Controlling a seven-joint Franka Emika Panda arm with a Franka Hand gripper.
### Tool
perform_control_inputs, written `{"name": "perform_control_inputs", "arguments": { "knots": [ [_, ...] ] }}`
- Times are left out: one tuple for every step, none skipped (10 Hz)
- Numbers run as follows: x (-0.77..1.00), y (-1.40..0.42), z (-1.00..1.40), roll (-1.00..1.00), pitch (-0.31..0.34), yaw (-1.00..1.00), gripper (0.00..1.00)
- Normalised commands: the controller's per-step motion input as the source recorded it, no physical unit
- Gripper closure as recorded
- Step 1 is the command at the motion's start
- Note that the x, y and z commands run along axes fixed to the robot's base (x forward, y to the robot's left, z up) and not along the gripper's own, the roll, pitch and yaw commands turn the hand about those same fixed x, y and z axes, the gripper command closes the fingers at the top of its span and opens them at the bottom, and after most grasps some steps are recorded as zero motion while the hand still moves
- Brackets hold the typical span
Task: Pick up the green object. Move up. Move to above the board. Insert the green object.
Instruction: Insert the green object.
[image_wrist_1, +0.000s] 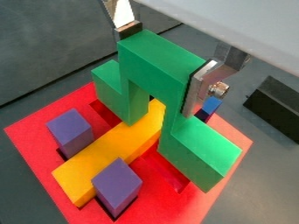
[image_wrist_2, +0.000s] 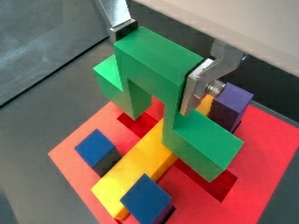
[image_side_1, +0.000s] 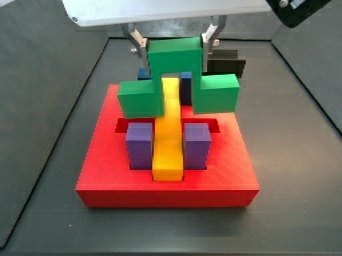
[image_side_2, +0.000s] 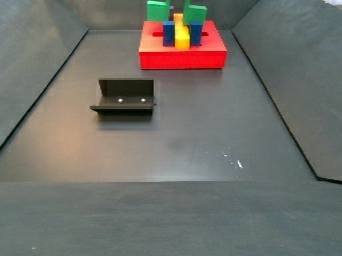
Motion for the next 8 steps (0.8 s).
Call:
{"name": "perform_control_inputs", "arguments": {
  "knots": [
    [-0.18,0.05,0.0,-0.04,0.0,0.0,1.0],
    [-0.24,0.04,0.0,-0.05,0.0,0.0,1.0],
    [-0.23,0.0,0.0,-0.07,0.0,0.0,1.0],
    [-0.03,0.0,0.0,-0.05,0.0,0.0,1.0],
    [0.0,0.0,-0.1,-0.02,0.0,0.0,1.0],
    [0.14,0.0,-0.17,-0.02,0.0,0.05,1.0],
    [0.15,0.0,-0.21,-0.04,0.0,0.06,1.0],
    [0.14,-0.01,-0.16,-0.08,0.0,0.06,1.0]
  ]
}}
